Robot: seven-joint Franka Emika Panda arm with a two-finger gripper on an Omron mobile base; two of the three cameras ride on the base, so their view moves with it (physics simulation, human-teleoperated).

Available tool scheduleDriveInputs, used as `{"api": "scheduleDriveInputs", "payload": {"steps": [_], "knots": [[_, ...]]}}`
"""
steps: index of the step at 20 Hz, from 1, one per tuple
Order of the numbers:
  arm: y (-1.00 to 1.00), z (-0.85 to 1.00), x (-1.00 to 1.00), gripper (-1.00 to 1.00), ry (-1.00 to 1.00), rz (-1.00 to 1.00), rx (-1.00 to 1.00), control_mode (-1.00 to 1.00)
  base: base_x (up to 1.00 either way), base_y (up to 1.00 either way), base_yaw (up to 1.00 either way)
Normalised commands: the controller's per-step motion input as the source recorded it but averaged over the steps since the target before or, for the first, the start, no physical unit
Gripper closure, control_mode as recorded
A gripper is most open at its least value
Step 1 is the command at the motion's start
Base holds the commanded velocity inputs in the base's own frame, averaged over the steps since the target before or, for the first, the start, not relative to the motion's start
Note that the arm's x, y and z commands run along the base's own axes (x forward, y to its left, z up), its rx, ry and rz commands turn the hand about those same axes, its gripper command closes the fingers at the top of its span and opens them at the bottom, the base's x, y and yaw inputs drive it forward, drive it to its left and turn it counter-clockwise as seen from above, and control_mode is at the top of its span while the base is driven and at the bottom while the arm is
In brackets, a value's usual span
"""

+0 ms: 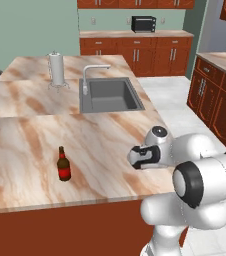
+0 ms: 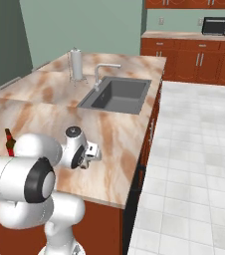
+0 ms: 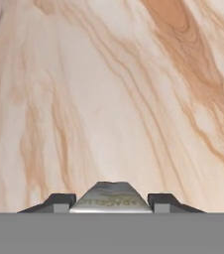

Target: Move the drinks to the dining counter.

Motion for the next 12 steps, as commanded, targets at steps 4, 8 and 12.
{"api": "scheduleDriveInputs", "payload": {"steps": [4,8,12], "knots": [[0.0,-0.37,0.06,-1.0,0.0,0.0,0.0,-1.0,0.0,0.0,0.0],[0.0,-0.19,-0.02,-1.0,0.0,0.0,0.0,-1.0,0.0,0.0,0.0],[0.0,0.0,-0.15,-1.0,0.0,0.0,0.0,-1.0,0.0,0.0,0.0]]}}
